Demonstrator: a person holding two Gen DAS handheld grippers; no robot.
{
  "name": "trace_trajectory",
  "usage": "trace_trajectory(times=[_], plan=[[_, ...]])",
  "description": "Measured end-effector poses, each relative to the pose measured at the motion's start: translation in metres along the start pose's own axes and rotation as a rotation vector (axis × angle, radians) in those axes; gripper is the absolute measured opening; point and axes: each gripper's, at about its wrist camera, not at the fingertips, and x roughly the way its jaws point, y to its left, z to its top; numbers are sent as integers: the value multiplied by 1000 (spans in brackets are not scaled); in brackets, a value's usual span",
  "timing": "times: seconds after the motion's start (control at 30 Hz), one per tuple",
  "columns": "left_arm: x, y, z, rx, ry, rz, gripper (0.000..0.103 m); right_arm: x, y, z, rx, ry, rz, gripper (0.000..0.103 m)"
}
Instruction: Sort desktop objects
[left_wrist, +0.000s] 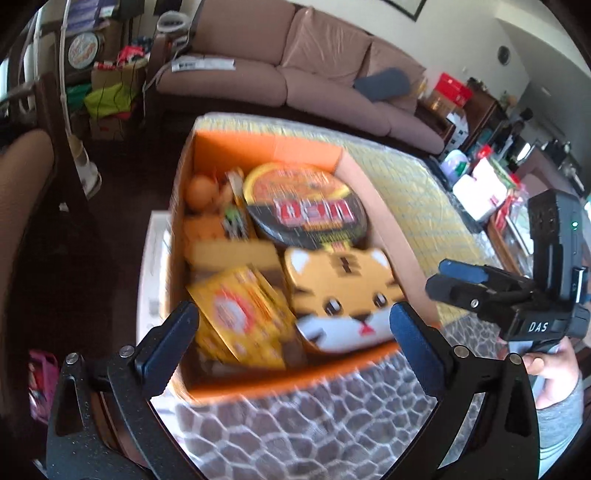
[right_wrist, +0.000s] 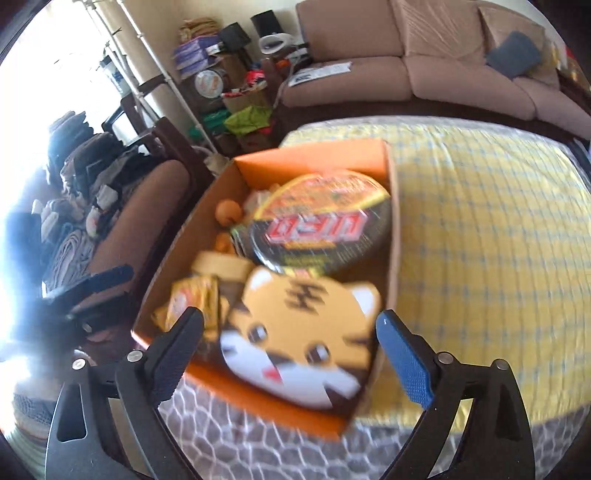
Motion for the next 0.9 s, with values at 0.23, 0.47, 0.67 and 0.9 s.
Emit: trace_trajectory(times=[0.23, 0.47, 0.67, 0.9], plan=[[3, -35, -42, 19, -31, 84, 103, -32, -22, -42, -18, -15, -132, 102], [7, -62, -87, -16, -106, 135, 103, -42, -68, -88, 0, -1, -261, 103], [52, -71, -106, -36, -22, 168, 103, -34, -105, -116, 42, 11, -334, 103], [89, -77, -112, -30, 0, 210, 103, -25, -127, -128, 44, 28, -395, 103]])
